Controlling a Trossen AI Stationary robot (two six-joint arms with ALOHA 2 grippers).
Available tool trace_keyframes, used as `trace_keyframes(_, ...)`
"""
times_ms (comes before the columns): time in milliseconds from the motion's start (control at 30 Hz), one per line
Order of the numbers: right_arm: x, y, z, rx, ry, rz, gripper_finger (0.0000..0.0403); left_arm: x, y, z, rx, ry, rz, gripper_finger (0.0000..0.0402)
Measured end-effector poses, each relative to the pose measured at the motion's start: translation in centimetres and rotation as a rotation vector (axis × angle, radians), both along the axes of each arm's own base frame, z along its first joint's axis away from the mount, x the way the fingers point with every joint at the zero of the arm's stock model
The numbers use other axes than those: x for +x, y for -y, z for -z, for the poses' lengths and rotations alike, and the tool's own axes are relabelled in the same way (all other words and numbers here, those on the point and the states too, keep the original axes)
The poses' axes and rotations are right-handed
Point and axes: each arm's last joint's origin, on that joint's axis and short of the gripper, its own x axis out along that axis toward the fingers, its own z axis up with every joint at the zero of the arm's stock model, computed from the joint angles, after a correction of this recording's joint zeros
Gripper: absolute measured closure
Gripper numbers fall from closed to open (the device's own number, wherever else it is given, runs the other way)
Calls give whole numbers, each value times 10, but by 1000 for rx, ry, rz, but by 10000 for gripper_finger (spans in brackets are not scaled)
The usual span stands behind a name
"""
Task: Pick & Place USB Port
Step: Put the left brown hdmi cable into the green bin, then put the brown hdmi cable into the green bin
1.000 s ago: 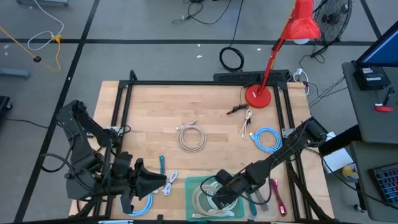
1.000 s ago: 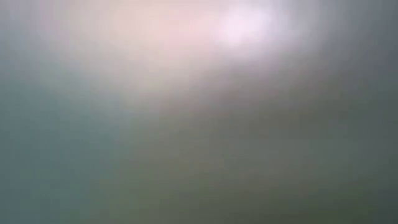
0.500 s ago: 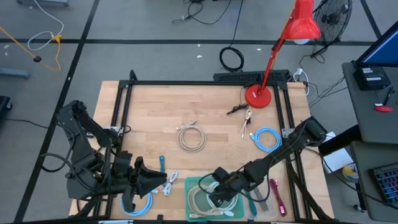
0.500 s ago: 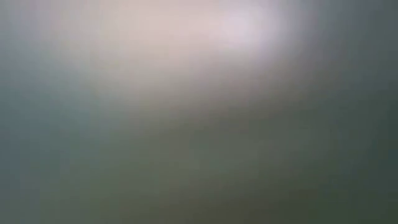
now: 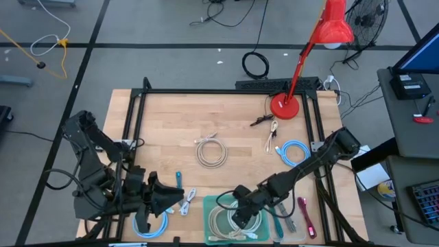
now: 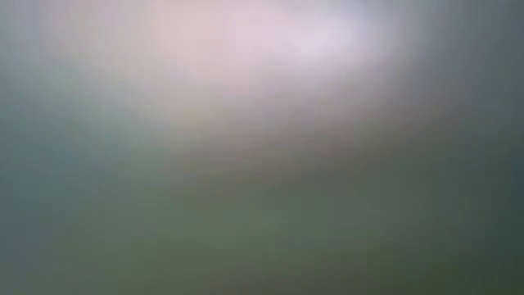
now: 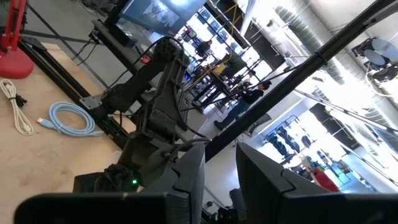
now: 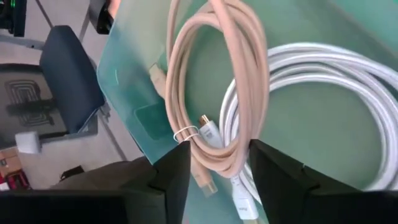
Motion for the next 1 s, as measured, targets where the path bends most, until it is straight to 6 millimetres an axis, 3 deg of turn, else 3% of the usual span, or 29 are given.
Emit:
trace_keyframes(267, -2, 21, -6, -36, -63, 3, 225, 6, -5, 1, 40, -9, -14, 309)
trace_keyframes(467, -4, 55, -20, -131, -74, 38, 225, 8, -15, 4, 142, -69, -14, 309)
trace_keyframes(667, 2, 99, -37, -282, 24, 104, 226, 6, -46, 31, 182, -354, 42, 309)
trace_keyframes(833, 8, 134, -45, -380, 65, 169, 235, -1, -83, 51, 136, -665, 33, 309)
trace_keyframes(1000, 12, 167, -46, -432, 68, 206, 238, -4, -115, 65, 361, -918, -30, 309)
